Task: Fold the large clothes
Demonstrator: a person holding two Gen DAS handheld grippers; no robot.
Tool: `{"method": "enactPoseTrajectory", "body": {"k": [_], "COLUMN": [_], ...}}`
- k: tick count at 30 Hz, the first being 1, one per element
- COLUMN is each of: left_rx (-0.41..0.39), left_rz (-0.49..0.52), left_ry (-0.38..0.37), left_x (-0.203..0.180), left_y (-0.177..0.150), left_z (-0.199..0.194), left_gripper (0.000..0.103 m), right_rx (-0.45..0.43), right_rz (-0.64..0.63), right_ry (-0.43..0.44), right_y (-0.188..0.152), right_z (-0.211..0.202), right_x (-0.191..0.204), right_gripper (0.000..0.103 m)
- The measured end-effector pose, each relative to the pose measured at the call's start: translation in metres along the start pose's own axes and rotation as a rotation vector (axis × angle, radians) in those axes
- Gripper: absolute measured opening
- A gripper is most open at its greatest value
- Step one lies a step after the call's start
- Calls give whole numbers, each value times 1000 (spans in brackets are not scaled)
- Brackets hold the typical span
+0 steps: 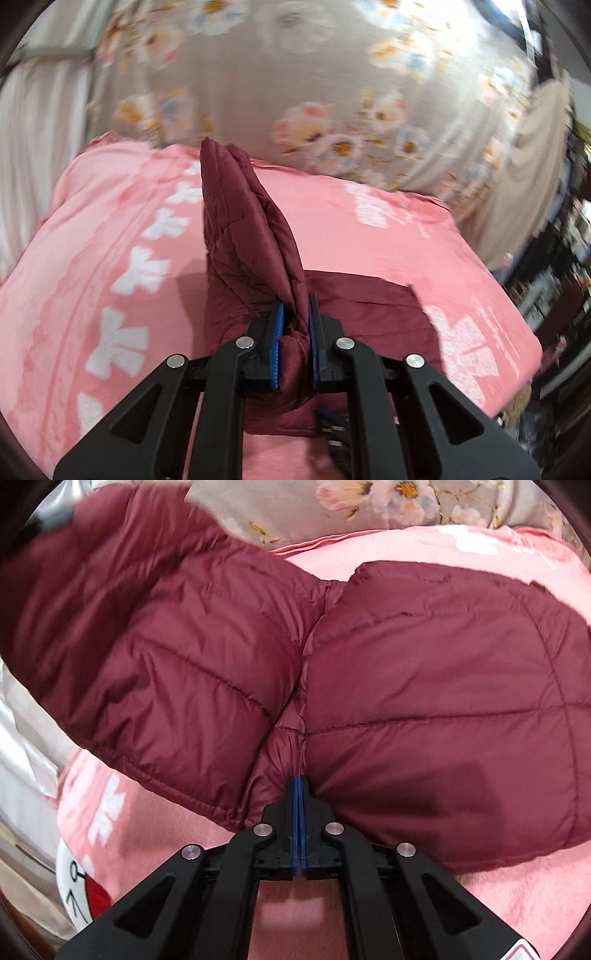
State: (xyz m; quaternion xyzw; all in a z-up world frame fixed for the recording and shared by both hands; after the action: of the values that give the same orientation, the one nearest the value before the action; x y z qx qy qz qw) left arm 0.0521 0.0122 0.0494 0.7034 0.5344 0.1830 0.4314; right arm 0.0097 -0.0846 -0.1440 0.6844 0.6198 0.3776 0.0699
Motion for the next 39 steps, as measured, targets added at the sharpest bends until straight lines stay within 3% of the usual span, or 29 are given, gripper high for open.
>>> {"method": "enactPoseTrajectory", "body": {"k": [5, 10, 13, 16, 20, 32, 35, 37, 38, 39], "left_rx": [35, 126, 209, 305, 364, 374, 368, 345, 317, 271], "left_rz": [120, 207, 237, 262, 301, 366, 325, 289, 275, 263], "left_ry": [-91, -147, -155, -140, -92, -15, -82, -134, -151, -165], "left_x": [-77, -142, -176, -196, -207, -221, -226, -227, -226, -224], "left_y": [-1, -25, -52, -86, -122, -145, -133, -117, -104, -84], "left_z": [25, 73, 110, 147, 177, 196, 182, 168, 158, 146], "left_gripper": [11, 10, 10, 10, 10, 11, 19, 26, 30, 42], "right_rx": [-35, -92, -137, -149, -151, -143, -149, -177, -204, -229], "right_rz": [125, 181, 189, 213, 256, 300, 299, 292, 282, 272], "right_ry": [114, 37, -89, -145, -187, -191, -201, -204, -208, -212], "right_y": [-9, -25, -36, -45, -57, -56, -50, -39, -31, -26], "right_z": [-38, -89, -120, -138, -151, -146, -152, -160, -167, -174], "right_x": [-22, -71, -106, -131, -157, -180, -185, -190, -189, -188], "right_gripper": [2, 7, 8, 8, 8, 10, 12, 21, 33, 44]}}
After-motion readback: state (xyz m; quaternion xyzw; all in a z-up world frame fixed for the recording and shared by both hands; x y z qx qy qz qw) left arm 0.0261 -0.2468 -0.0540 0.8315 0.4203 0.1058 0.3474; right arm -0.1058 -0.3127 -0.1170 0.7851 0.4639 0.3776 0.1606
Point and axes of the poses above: each gripper's, at about its wrist camera, not at the fingertips, and z roughly the way its jaws point, x to its left, y to its top, the point moved 9 cm from there along z, roughly the way its jaws point, and after that the axes turned 1 degree about z, right-handed, at the moved point
